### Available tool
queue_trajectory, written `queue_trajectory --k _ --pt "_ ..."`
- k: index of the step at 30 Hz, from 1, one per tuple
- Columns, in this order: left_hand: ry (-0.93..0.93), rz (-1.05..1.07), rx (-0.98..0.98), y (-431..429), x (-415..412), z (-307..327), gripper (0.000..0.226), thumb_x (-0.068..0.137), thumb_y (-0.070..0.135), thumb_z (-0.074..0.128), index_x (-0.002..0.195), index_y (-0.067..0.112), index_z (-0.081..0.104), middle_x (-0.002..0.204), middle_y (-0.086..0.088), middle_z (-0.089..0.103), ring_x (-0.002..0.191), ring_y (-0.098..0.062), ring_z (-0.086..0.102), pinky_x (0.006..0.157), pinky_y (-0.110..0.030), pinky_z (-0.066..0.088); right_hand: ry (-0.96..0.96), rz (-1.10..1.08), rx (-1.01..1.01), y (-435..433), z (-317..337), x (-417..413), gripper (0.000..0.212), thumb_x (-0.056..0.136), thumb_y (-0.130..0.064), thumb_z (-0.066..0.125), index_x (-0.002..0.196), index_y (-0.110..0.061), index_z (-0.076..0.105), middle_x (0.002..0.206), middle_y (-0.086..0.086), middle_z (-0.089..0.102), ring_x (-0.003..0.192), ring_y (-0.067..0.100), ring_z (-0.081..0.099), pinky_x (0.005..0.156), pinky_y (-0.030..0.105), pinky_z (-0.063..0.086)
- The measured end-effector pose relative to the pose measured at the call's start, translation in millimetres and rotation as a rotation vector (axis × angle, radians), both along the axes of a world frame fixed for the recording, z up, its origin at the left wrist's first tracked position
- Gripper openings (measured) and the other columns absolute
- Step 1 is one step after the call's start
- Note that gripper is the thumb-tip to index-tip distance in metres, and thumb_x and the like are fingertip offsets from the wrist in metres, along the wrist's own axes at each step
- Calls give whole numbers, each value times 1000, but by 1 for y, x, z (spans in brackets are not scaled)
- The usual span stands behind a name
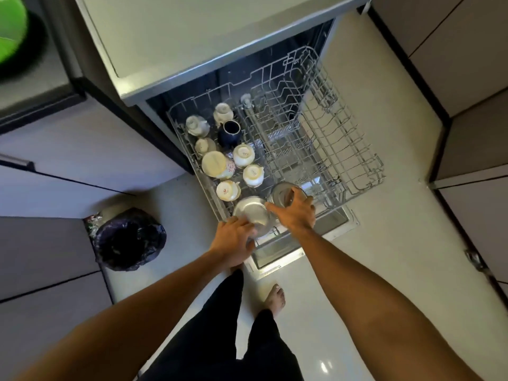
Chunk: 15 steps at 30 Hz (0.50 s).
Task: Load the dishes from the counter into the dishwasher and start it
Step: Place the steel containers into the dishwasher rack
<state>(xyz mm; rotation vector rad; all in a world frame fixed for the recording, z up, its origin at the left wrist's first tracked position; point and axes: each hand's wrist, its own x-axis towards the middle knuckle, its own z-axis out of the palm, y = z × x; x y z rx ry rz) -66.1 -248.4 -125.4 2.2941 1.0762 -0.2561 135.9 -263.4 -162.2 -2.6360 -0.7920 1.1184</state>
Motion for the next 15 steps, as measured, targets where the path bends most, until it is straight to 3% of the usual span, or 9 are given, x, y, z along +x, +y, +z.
queue_trajectory --k 6,15 --pt "59 -262 -102 29 8 -26 27 85 32 59 109 22 65 120 -1 62 115 -26 54 92 -43 48 -31 -1 -67 13 -32 5 107 58 -75 76 145 -35 27 150 19 29 130 44 37 95 56 50" --pt "78 -342 -260 56 1 -50 28 88 35 58 112 24 66 114 1 68 103 -23 64 81 -31 50 -19 -52 -157 26 -51 16 111 68 -64 80 152 -29 18 163 19 8 147 47 16 105 64 41"
